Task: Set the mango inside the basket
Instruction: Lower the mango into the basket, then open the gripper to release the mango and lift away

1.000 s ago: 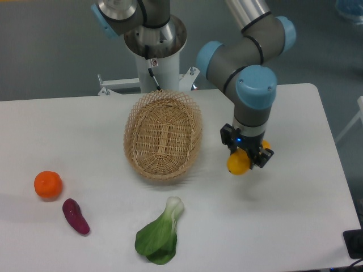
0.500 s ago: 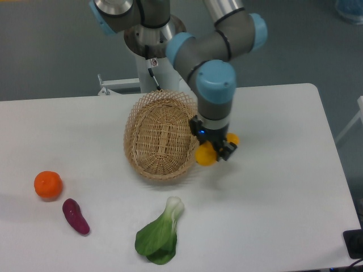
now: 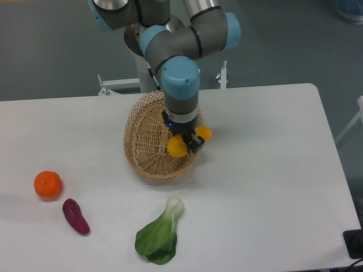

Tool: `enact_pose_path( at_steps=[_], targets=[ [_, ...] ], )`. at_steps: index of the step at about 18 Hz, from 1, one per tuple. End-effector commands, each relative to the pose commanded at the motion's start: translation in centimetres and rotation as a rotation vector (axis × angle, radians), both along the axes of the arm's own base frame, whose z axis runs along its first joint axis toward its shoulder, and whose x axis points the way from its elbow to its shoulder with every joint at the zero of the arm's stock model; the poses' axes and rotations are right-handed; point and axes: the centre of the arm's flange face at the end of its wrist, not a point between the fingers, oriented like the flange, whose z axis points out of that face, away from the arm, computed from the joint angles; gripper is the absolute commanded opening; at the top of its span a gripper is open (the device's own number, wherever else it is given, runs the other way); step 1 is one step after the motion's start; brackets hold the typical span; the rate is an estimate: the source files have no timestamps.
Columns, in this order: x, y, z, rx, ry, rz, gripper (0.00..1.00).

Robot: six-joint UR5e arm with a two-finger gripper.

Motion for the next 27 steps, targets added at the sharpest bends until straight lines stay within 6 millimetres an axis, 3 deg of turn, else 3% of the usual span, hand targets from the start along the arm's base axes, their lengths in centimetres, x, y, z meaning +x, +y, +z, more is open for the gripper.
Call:
enact_pose_path(
  at_steps=[9, 17, 19, 23, 27],
  targets=[
    [2.4, 0.1, -1.4, -0.04, -0.005, -0.037, 0.65],
    [2.6, 0.2, -1.5, -0.033, 0.01, -0.038, 0.88],
    [2.3, 0.4, -1.0, -0.012, 0.028, -0.033, 1.0],
    [1.3, 0.5, 0.6, 0.033, 0.056, -0.01, 1.0],
    [-1.5, 0.2, 1.6, 0.063, 0.102, 0.054, 1.0]
  ],
)
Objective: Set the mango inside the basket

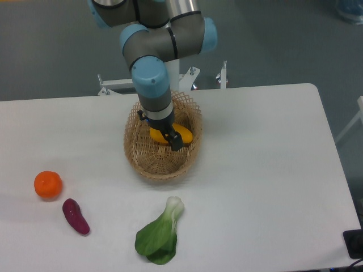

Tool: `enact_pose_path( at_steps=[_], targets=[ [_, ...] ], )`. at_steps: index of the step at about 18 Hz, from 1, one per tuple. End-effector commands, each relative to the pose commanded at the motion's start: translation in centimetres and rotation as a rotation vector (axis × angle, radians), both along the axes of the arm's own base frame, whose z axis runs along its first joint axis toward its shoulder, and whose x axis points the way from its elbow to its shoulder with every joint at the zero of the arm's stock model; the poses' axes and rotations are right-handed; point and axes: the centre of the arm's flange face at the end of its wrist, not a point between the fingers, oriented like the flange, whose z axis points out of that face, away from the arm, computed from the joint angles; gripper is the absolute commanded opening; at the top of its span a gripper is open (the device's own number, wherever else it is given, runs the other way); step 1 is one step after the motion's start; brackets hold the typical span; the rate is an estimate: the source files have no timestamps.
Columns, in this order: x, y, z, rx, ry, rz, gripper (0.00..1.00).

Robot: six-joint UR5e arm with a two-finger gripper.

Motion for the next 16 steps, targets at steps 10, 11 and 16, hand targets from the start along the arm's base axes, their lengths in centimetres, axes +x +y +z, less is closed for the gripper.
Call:
enact_pose_path(
  at_steps=[10, 11, 16],
  targets=[
    [-11.9, 2.1, 4.9, 0.043, 0.038, 0.102, 1.0],
    [-12.9, 2.4, 5.1, 0.048, 0.042, 0.11, 1.0],
    [-17.4, 4.3, 4.9, 0.075, 0.045, 0.132, 1.0]
  ],
)
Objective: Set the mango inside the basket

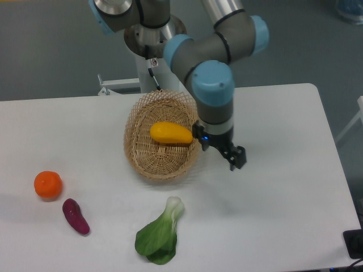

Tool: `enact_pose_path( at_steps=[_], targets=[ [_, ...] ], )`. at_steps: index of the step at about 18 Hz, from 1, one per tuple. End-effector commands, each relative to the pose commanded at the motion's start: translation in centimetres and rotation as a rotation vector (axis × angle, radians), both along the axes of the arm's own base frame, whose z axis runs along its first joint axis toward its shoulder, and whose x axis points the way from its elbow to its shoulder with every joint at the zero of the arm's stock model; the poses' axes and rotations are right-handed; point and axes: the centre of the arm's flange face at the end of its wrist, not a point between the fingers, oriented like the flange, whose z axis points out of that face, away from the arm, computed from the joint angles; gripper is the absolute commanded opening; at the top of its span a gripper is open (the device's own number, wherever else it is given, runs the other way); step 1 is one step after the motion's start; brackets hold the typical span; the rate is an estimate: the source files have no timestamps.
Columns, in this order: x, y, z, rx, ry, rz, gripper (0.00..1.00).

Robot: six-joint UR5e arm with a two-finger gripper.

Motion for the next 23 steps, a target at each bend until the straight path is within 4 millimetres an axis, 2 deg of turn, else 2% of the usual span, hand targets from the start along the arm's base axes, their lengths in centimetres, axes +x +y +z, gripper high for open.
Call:
enact_pose_path(
  at_steps=[5, 9, 12, 23],
  targets=[
    [-3.6, 2.4, 0.3, -0.006, -0.018, 0.011, 1.0],
    [-6.6, 1.7, 0.6, 0.063, -0.043, 0.049, 1.0],
    [-7.9, 1.0, 0.4, 0.086, -0.054, 0.057, 1.0],
    [-7.7, 0.9, -0.3, 0.069, -0.056, 0.04, 1.0]
  ],
)
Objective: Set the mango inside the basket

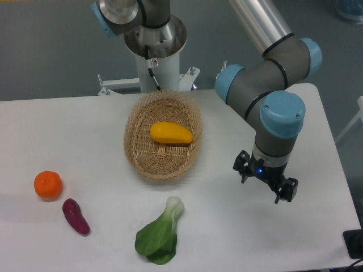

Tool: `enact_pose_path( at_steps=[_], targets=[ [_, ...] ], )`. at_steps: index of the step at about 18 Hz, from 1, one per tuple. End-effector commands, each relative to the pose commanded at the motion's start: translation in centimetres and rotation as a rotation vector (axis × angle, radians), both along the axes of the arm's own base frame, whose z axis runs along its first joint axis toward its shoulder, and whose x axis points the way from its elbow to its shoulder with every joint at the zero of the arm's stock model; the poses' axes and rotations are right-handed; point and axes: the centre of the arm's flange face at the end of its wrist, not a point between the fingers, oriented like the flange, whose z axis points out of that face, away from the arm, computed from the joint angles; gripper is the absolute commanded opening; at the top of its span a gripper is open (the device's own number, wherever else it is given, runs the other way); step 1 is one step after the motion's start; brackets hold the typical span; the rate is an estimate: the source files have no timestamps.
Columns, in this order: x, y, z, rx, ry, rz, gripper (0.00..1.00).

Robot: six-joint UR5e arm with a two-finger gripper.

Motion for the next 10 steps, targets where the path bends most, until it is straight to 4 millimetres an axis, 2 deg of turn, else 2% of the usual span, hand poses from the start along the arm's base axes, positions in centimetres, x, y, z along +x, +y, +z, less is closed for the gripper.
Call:
enact_pose_path(
  at_steps=[10],
  targets=[
    [0.39, -0.62, -0.29, -0.044, 0.006, -0.065, 1.0]
  ],
)
